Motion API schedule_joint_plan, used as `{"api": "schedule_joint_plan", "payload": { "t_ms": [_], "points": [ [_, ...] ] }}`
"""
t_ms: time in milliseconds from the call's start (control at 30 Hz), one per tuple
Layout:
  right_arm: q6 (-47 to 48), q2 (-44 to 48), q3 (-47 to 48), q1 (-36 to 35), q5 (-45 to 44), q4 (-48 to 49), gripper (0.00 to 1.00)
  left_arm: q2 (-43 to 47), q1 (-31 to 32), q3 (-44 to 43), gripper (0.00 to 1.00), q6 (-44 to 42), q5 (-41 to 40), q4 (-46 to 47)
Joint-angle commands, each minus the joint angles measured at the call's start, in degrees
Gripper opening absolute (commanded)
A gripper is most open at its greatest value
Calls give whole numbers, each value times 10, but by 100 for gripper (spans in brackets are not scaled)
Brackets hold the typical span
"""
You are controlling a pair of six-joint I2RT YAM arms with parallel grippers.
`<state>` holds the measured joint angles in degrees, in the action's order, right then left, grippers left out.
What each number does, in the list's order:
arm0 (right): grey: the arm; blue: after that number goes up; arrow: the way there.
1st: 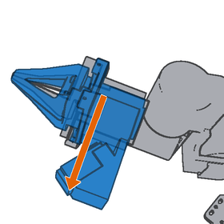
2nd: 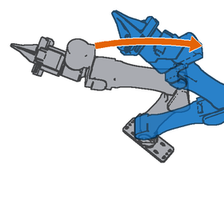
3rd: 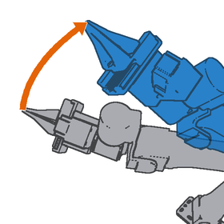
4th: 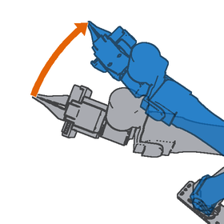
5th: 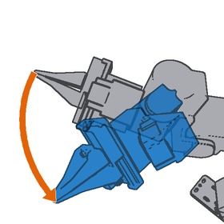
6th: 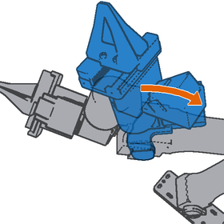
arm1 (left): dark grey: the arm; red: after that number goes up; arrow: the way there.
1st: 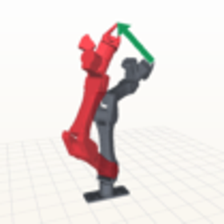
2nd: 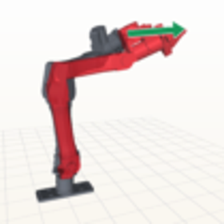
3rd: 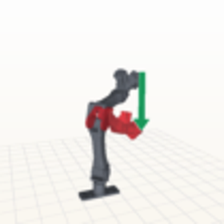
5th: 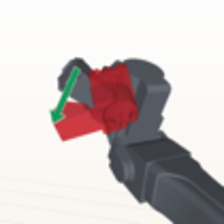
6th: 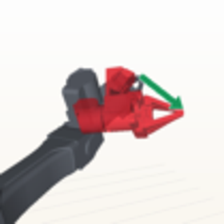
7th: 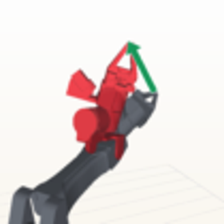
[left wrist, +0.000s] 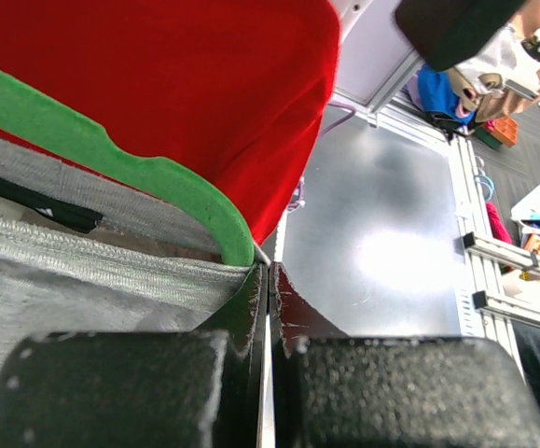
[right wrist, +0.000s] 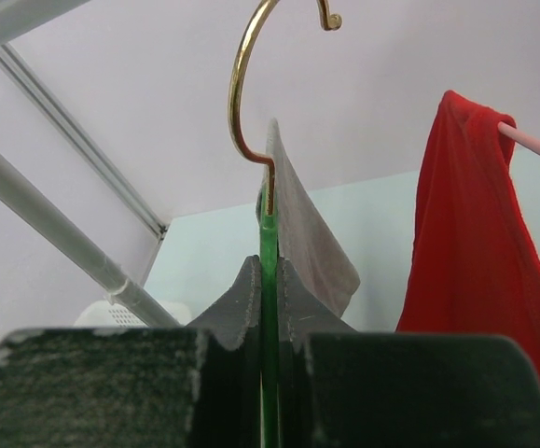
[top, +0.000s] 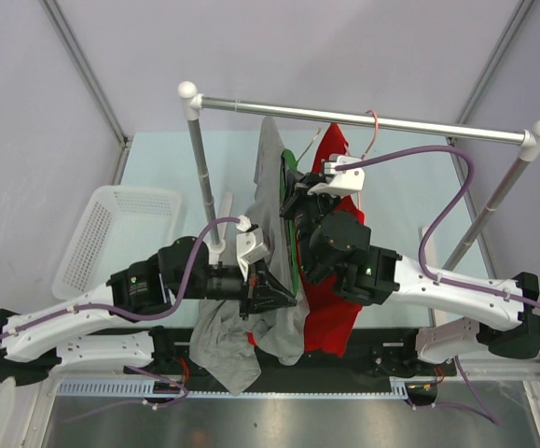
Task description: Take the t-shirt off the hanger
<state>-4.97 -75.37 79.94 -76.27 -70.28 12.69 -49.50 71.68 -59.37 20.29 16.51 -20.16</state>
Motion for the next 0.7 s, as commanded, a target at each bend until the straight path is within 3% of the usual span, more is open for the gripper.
{"api": "schedule_joint_plan", "payload": {
  "t_ms": [0, 367, 667],
  "points": [
    [-40, 24, 34, 6, -27, 38, 0, -3, 14, 22, 0, 15, -3, -37],
    [-51, 42, 32, 7, -28, 32, 0, 7, 13, 55, 0, 18, -30, -41],
    [-114, 84, 10, -1, -15, -60, 0, 0, -33, 40, 0, -1, -92, -73]
  ]
}}
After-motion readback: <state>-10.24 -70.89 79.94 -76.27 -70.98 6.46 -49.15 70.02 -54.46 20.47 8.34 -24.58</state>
